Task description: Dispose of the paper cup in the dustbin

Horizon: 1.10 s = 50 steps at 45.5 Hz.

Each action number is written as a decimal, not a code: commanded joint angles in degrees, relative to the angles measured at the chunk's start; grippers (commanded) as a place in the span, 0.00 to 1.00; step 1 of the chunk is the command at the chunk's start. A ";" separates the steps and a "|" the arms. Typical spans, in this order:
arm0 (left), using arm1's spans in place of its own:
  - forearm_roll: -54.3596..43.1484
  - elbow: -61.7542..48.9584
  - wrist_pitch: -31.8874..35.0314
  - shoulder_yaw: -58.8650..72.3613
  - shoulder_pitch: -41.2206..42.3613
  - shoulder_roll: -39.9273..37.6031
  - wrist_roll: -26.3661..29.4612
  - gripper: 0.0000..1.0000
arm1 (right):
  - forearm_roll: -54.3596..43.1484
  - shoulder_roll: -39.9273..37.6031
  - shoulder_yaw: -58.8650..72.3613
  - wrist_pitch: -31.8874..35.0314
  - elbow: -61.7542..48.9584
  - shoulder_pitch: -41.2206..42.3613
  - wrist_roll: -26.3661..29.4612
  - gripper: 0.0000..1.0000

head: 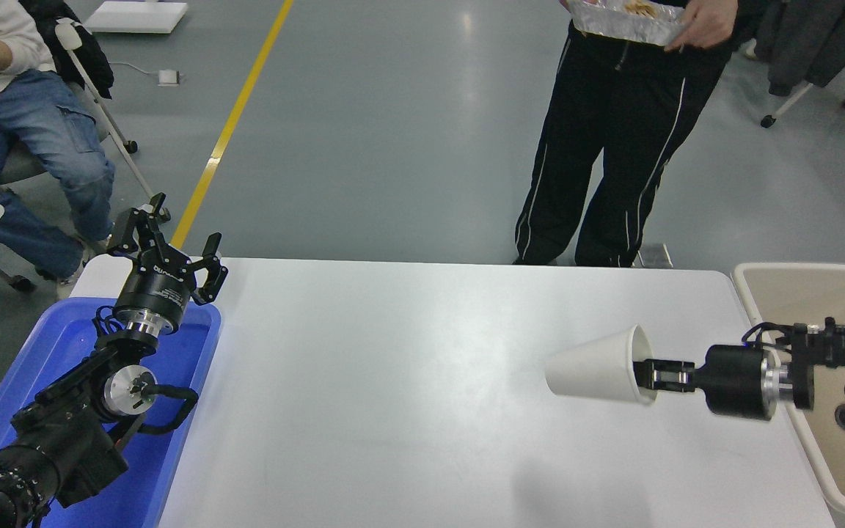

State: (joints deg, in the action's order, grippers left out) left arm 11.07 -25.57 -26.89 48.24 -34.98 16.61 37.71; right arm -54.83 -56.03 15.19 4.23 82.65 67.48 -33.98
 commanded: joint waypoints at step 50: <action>0.00 -0.01 0.00 0.01 0.00 0.00 0.00 1.00 | 29.08 25.97 -5.79 9.22 -88.97 -14.13 14.36 0.00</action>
State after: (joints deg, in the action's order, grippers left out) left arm 11.08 -25.55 -26.89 48.22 -34.98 16.62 37.70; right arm -28.09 -39.42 7.81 13.98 14.77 56.87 -29.23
